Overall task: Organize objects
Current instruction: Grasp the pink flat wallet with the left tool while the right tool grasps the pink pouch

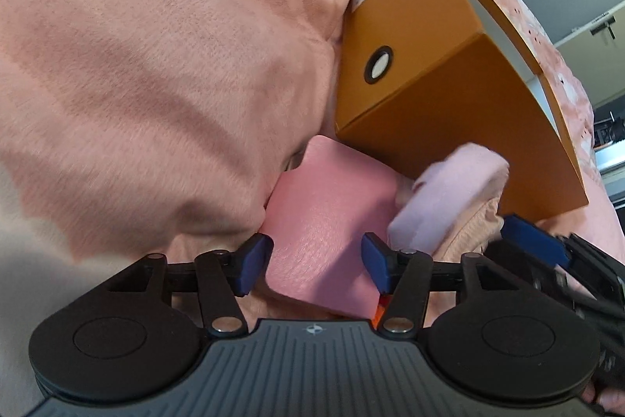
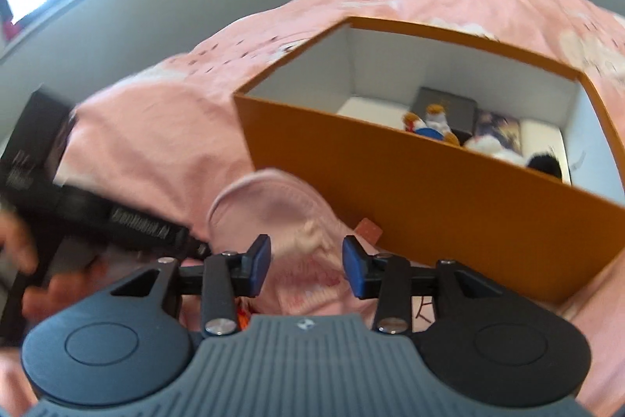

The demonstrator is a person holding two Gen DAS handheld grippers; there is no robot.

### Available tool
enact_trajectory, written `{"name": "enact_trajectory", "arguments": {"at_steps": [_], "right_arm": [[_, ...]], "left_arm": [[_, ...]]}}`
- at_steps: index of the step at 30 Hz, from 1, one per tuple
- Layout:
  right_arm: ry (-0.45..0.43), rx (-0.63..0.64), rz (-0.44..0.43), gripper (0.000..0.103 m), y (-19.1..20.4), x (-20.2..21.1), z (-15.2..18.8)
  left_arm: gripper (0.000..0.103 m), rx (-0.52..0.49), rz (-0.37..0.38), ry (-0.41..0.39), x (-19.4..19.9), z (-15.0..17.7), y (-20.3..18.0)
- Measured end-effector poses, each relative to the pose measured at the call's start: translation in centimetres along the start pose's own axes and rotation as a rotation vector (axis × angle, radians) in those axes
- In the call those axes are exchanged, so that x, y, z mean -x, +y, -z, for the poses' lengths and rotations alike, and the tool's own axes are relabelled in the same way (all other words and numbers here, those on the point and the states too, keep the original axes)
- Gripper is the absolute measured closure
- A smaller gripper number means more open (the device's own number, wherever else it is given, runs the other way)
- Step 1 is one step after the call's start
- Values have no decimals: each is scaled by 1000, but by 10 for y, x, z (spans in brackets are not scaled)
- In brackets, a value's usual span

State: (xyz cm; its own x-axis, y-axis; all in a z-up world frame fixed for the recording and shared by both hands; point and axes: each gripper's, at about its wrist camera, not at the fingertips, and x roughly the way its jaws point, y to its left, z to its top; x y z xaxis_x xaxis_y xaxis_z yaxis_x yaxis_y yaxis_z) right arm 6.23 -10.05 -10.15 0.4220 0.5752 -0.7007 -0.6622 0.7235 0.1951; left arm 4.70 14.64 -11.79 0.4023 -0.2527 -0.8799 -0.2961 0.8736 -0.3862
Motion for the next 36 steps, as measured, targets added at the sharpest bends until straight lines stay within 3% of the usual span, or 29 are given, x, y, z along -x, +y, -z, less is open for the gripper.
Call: {"name": "enact_trajectory", "arguments": {"at_steps": [3,5,9,15,16,22,26,28,33,36], "right_arm": [[12,97,41,58,0,-3,1],[28,94,50,57,-7,-9,-2],[57,76,-11,54,-16,-28,-7],[43,74,-30,48,-17,-49,-1],[39,74,-31,49,-16,-49,1],[27,-1,1,89,-21,-31,3],[34,-86,1,94,-24,-8,6],[61,-145,5,103,-28,3,7],[93,-241,57,103,-43,22,13],[87,-259,67,94,-46,18,14]], "left_arm": [[31,-6,-1,-3,-3,-1,0],[28,-16,-9,-1,-5,-2,-1],[27,-64,-24,-5,-2,1,-5],[29,-209,-130,-18,8,10,-24],[30,-232,-144,-20,10,12,-27],[31,-333,-158,-40,23,19,-36],[31,-314,-130,-25,24,15,-24],[31,-293,-113,-21,20,12,-19],[24,-235,-48,-3,5,1,-11],[22,-214,-23,1,0,-1,-10]]}}
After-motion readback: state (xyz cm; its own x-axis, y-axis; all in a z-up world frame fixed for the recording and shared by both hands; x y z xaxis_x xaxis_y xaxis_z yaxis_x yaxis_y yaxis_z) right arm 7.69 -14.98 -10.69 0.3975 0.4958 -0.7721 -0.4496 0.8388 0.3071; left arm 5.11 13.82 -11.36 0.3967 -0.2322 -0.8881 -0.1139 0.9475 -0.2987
